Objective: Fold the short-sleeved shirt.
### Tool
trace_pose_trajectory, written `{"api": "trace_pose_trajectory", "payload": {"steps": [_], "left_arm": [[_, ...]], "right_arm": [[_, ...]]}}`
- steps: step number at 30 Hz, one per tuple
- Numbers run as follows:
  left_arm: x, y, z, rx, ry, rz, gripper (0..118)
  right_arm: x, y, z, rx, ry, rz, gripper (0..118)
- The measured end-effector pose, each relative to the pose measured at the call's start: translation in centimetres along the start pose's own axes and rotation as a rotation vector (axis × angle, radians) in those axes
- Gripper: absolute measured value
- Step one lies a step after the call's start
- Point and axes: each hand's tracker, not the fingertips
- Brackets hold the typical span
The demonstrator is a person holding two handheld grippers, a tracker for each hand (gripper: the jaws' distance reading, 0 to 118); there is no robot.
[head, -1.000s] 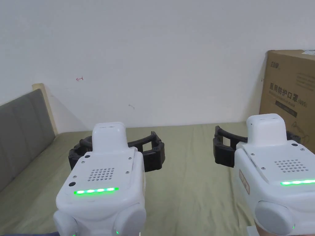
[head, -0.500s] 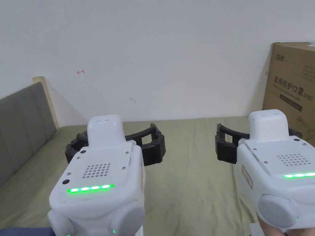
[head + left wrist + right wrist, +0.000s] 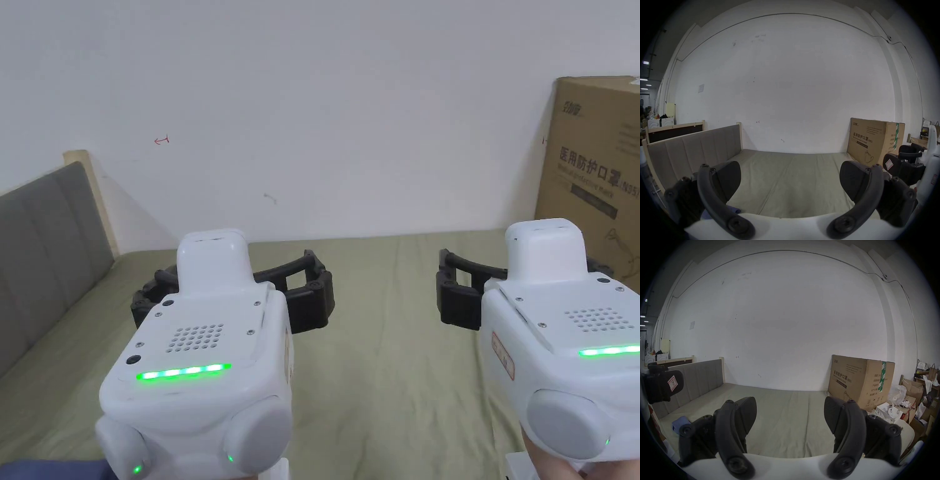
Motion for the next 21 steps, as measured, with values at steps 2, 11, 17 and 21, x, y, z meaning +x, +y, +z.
{"api": "trace_pose_trajectory", "payload": {"steps": [2, 11, 17, 21], "left_arm": [[0.01, -0.03, -0.05, -0.006, 0.003, 0.01, 118], [-0.15, -0.26, -0.68, -0.046, 0.028, 0.027, 118], [-0.59, -0.86, -0.87, -0.074, 0.031, 0.056, 118], [-0.67, -1.01, -0.73, -0.079, 0.026, 0.058, 118]], "right_arm": [[0.02, -0.07, 0.03, -0.001, -0.002, -0.001, 92], [-0.24, -0.12, 0.12, -0.003, -0.004, 0.011, 92], [-0.42, -0.33, 0.19, -0.007, 0.001, 0.011, 92], [-0.54, -0.49, 0.21, -0.012, 0.004, 0.012, 92]]}}
